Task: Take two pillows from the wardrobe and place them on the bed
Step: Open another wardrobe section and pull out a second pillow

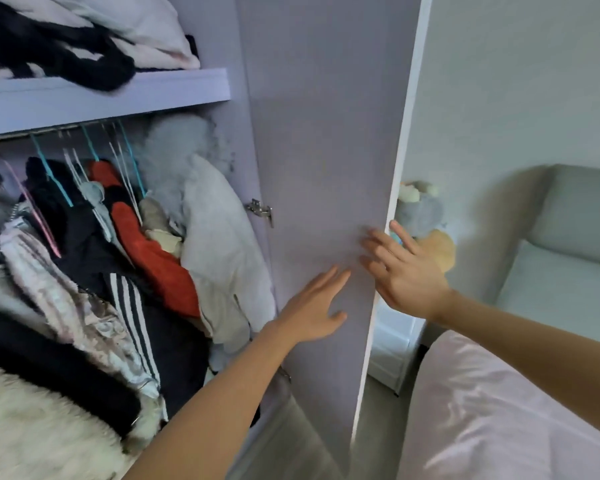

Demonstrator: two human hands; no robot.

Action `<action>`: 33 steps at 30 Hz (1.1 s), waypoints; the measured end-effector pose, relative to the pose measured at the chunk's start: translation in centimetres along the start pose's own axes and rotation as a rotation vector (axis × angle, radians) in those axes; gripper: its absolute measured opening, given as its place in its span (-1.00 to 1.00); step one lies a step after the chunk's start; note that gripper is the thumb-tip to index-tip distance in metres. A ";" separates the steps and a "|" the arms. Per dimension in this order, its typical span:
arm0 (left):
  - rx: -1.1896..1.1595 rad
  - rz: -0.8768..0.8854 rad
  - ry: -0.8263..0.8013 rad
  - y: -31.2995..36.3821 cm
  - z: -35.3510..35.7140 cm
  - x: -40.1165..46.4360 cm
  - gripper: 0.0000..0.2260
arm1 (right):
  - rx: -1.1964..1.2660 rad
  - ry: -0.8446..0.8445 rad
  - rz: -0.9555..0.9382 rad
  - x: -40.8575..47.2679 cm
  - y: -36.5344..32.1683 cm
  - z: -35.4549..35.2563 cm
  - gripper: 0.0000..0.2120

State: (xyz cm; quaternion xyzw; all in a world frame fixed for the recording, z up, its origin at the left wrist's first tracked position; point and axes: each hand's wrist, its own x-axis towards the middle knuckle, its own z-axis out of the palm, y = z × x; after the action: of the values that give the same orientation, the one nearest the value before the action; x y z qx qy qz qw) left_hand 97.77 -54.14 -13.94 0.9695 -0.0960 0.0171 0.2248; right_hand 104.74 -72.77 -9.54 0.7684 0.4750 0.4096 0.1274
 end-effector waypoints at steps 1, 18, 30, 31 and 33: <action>0.012 -0.018 -0.001 0.2 -0.1 0.9 -0.37 | -0.013 -0.059 0.056 -0.3 0.5 0.2 -0.75; 0.314 -0.303 0.321 -5.5 -13.5 3.2 -0.50 | 0.170 -0.401 0.331 8.5 3.1 4.4 -0.53; 0.605 -0.423 0.689 -9.4 -34.1 -3.7 -0.58 | 0.538 -0.060 0.327 30.5 0.8 1.5 -0.55; 0.636 -0.434 0.714 -9.6 -35.4 -4.1 -0.59 | 0.572 -0.013 0.312 32.3 0.6 1.1 -0.55; 0.709 -0.454 0.767 -10.3 -38.7 -4.7 -0.60 | 0.638 0.122 0.282 36.5 0.6 0.1 -0.58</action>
State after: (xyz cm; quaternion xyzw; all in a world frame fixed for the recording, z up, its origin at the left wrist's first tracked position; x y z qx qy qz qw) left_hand 95.55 -27.21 16.05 0.9063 0.2151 0.3504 -0.0977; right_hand 112.99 -42.61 9.31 0.8016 0.4751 0.2991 -0.2054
